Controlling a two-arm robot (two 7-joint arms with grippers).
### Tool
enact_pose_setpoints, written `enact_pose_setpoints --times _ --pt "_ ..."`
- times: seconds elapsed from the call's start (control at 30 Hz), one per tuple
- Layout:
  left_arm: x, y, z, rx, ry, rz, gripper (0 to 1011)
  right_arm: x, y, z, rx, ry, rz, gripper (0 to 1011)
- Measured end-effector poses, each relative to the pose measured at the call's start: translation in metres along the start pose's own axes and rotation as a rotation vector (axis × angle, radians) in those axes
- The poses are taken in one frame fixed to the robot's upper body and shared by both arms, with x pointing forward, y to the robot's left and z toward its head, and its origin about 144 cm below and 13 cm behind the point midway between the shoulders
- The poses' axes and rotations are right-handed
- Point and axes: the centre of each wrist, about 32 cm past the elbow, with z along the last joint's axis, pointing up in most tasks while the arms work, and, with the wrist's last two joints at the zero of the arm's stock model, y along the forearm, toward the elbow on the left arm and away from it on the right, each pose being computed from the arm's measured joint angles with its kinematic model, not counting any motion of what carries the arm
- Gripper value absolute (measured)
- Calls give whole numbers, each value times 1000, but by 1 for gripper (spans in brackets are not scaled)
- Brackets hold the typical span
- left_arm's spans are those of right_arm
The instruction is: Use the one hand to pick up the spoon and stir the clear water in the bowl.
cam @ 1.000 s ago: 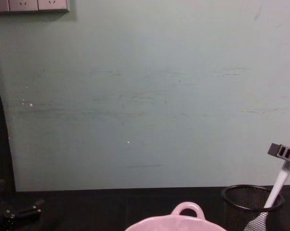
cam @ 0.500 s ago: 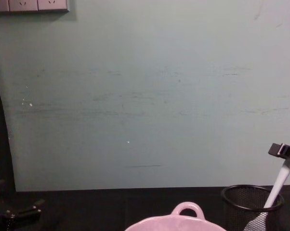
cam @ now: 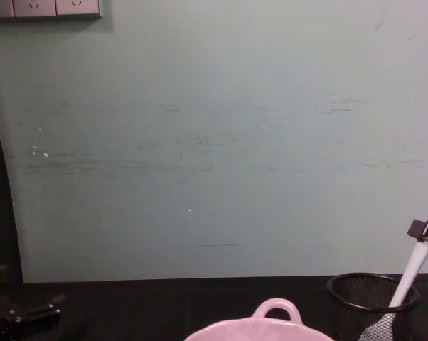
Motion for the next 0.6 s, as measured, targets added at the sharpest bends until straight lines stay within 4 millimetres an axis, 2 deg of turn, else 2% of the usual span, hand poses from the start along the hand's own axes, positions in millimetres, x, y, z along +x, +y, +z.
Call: enact_pose_setpoints --times 0.1,0.3,0.6 --pt "0 0 0 0 0 0 1011 -1 0 2 4 -5 5 121" --pt "0 0 0 0 0 0 1011 -6 -1 8 11 -52 17 114" --pt "0 0 0 0 0 0 1011 -31 0 36 28 -260 90 116"
